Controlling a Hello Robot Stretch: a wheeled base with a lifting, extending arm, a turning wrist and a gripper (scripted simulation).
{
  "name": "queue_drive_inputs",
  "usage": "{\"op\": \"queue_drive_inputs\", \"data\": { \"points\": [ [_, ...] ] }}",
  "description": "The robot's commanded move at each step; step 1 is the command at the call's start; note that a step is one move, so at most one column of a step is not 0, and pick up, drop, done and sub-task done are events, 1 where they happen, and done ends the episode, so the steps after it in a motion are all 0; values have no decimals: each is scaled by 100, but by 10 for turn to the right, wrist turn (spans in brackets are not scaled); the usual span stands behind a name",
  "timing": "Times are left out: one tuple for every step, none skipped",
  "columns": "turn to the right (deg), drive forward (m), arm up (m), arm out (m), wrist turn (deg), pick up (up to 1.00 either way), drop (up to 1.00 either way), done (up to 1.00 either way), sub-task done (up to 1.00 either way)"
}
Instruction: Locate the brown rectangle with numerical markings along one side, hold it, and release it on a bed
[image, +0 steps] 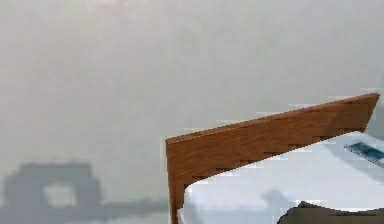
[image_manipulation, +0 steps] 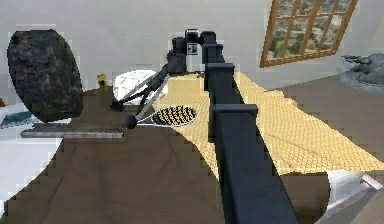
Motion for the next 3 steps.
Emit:
{"op": "queue_drive_inputs", "data": {
  "points": [
    [0, 0, 0, 0, 450, 0, 0, 0, 0],
    [0, 0, 0, 0, 450, 0, 0, 0, 0],
    [0, 0, 0, 0, 390, 0, 0, 0, 0]
  ]
}}
